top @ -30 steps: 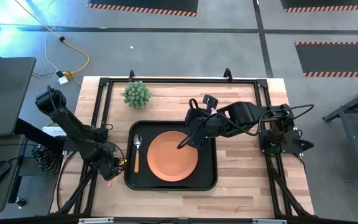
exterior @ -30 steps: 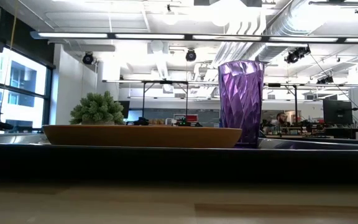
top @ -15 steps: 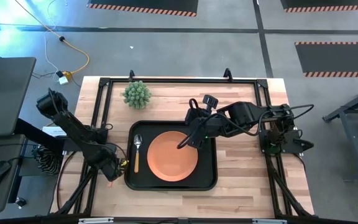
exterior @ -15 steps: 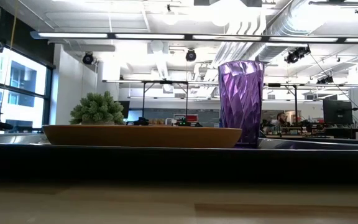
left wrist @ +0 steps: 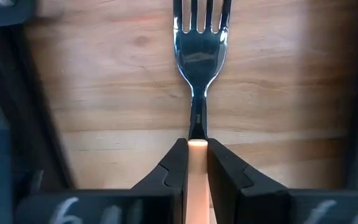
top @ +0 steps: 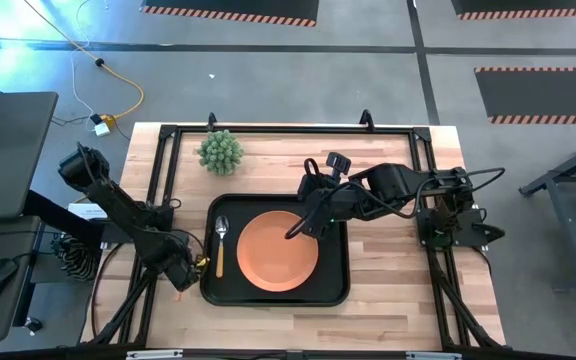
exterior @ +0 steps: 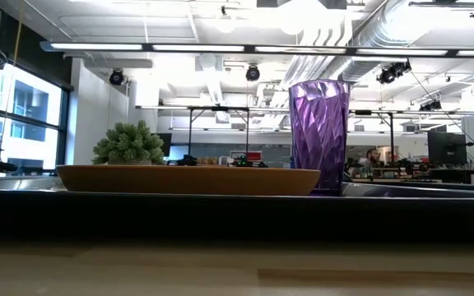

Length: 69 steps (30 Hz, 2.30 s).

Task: Pick and place plate/cup/fork/spoon on tray
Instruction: Put the light orange fork on the black tray to the right of the yellow spoon

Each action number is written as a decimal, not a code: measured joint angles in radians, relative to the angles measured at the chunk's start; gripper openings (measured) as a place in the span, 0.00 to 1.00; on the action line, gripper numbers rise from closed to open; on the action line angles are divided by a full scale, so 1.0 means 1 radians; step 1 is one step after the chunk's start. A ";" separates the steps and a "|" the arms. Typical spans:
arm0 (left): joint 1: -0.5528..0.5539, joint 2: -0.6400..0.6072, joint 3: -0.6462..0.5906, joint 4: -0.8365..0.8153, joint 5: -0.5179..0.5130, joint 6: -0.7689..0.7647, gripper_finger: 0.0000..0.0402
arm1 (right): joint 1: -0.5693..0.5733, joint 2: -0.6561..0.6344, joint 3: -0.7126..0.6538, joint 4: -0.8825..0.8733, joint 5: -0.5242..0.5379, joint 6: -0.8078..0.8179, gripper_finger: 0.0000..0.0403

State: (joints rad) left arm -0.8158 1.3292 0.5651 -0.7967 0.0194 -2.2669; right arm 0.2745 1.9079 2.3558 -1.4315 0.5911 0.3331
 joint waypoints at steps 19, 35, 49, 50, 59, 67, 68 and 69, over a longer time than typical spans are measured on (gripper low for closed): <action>0.012 -0.111 0.025 0.004 -0.071 0.002 0.07 | 0.000 0.000 0.000 0.000 -0.005 -0.021 0.17; 0.157 -0.224 0.026 0.048 -0.299 0.071 0.08 | 0.000 0.000 0.000 0.000 -0.005 -0.024 0.17; 0.334 -0.219 0.026 0.172 -0.320 0.290 0.09 | 0.000 0.000 0.000 0.000 -0.005 -0.028 0.17; 0.342 -0.215 0.027 0.186 -0.320 0.305 0.09 | 0.000 0.000 0.000 0.000 -0.005 -0.028 0.17; 0.392 -0.137 0.027 0.234 -0.276 0.368 0.09 | 0.000 0.000 0.000 -0.001 -0.005 -0.028 0.17; 0.391 -0.076 0.027 0.296 -0.265 0.378 0.09 | 0.000 0.000 0.000 -0.002 -0.005 -0.028 0.17; 0.391 -0.069 0.027 0.295 -0.261 0.376 0.09 | 0.000 0.000 0.000 -0.002 -0.005 -0.028 0.17; 0.391 -0.063 0.027 0.296 -0.257 0.376 0.09 | 0.000 0.000 0.000 -0.002 -0.005 -0.028 0.17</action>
State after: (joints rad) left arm -0.4244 1.2658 0.5919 -0.5010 -0.2381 -1.8912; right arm 0.2741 1.9079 2.3558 -1.4330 0.5864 0.3054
